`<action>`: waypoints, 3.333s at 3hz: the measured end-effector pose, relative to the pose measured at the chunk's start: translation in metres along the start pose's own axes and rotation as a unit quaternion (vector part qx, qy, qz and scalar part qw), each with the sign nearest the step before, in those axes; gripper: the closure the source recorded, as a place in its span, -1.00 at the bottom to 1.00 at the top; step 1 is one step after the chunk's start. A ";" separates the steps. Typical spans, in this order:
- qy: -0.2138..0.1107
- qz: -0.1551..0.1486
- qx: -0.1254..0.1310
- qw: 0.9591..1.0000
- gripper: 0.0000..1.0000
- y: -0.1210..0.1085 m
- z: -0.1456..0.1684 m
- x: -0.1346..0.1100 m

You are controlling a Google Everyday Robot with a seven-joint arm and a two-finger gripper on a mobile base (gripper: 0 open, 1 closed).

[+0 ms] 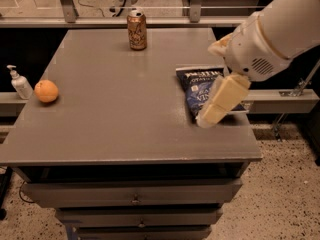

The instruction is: Move orange near orange can

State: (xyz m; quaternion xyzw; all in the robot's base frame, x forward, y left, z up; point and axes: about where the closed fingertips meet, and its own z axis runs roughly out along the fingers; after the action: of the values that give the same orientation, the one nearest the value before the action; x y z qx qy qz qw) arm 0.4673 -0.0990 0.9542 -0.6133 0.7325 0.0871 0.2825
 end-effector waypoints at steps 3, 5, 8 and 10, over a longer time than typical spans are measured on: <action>-0.085 0.007 -0.001 0.996 -1.00 -0.004 0.037 -0.049; -0.221 0.028 -0.028 0.974 -1.00 -0.010 0.110 -0.114; -0.352 0.039 -0.077 0.932 -1.00 -0.013 0.198 -0.232; -0.378 0.030 -0.086 0.921 -1.00 -0.009 0.238 -0.277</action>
Offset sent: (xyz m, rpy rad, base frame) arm 0.0145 0.0450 -0.0081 0.1170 -0.0073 0.0209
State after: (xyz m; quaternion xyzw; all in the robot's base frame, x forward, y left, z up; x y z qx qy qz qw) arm 0.5734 0.2464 0.9042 -0.5341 0.5791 0.3840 0.4815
